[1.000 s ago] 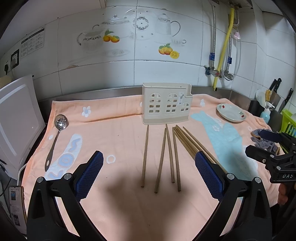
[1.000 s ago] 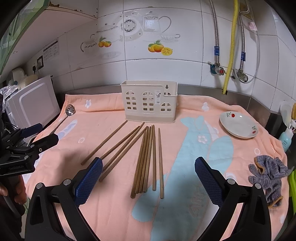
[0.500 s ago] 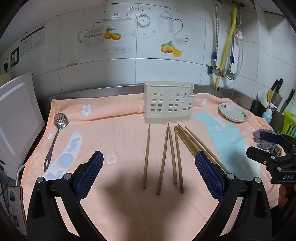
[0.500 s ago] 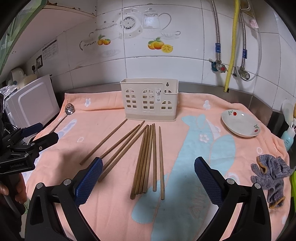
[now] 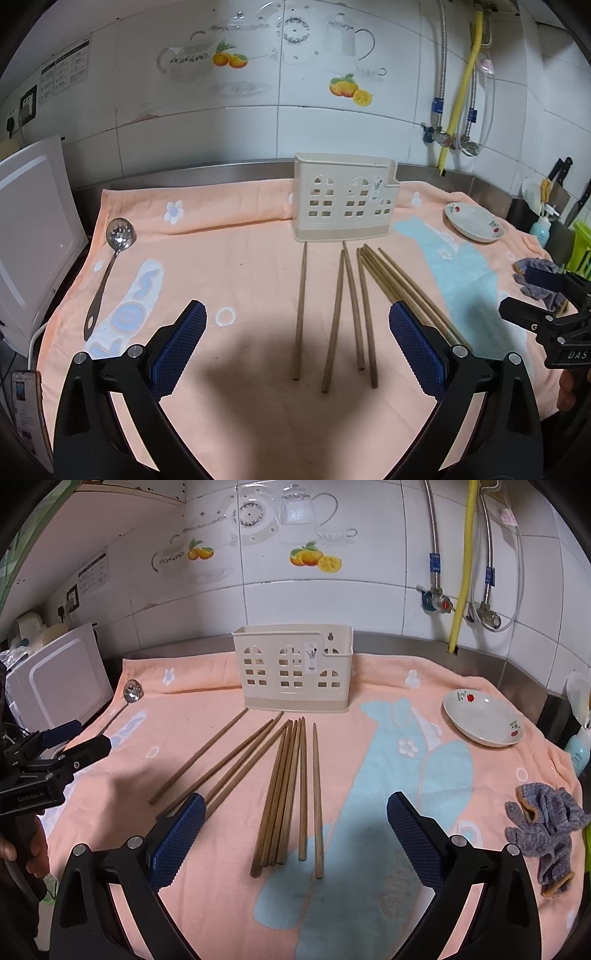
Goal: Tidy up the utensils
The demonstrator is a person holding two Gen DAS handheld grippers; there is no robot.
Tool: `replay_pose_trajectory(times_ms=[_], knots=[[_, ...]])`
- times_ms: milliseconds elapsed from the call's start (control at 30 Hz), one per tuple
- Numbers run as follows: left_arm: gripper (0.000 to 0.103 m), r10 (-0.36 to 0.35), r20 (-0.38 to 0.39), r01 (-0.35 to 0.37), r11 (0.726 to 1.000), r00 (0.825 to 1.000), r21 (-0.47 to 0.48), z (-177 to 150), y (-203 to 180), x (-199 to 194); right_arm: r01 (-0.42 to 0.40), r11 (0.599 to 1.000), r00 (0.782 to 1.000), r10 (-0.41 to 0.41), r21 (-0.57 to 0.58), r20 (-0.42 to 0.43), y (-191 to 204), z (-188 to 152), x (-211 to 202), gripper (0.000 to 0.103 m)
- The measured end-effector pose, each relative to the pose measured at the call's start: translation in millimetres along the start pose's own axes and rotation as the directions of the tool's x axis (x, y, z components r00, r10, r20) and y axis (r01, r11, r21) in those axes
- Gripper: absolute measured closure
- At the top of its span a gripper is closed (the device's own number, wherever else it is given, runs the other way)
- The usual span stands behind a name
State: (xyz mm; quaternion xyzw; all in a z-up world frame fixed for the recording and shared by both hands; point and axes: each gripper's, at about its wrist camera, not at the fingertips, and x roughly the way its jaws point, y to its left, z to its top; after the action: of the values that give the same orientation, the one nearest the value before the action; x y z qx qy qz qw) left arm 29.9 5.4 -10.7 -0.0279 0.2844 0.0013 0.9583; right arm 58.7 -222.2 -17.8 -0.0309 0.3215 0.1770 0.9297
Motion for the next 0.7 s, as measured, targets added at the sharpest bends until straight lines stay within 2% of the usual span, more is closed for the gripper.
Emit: replay_pose_trajectory(times_ms=[67, 133, 233, 367, 500, 700], knots=[[0.007, 0.005, -0.007, -0.005, 1.000, 1.000, 0.005, 0, 1, 5, 0.000, 1.000, 1.000, 0.000, 0.003, -0.008, -2, -1, 3, 0.013], [0.014, 0.004, -0.023, -0.004, 1.000, 1.000, 0.015, -1, 2, 12, -0.004, 1.000, 1.000, 0.004, 0.004, -0.023, -3, -2, 8, 0.020], [0.023, -0.003, -0.056, 0.004, 1.000, 0.998, 0.021, -4, 4, 24, -0.007, 1.000, 0.999, 0.008, 0.016, -0.050, -8, -5, 18, 0.022], [0.033, -0.021, -0.107, 0.023, 1.000, 0.994, 0.020, -8, 6, 42, -0.017, 0.999, 0.997, 0.020, 0.029, -0.076, -13, -10, 29, 0.030], [0.038, -0.035, -0.146, 0.041, 0.999, 0.989, 0.033, -11, 3, 62, -0.027, 0.999, 0.994, 0.031, 0.038, -0.101, -17, -14, 41, 0.037], [0.040, -0.056, -0.189, 0.061, 0.998, 0.980, 0.025, -14, 4, 85, -0.046, 0.998, 0.988, 0.052, 0.051, -0.143, -21, -15, 61, 0.055]])
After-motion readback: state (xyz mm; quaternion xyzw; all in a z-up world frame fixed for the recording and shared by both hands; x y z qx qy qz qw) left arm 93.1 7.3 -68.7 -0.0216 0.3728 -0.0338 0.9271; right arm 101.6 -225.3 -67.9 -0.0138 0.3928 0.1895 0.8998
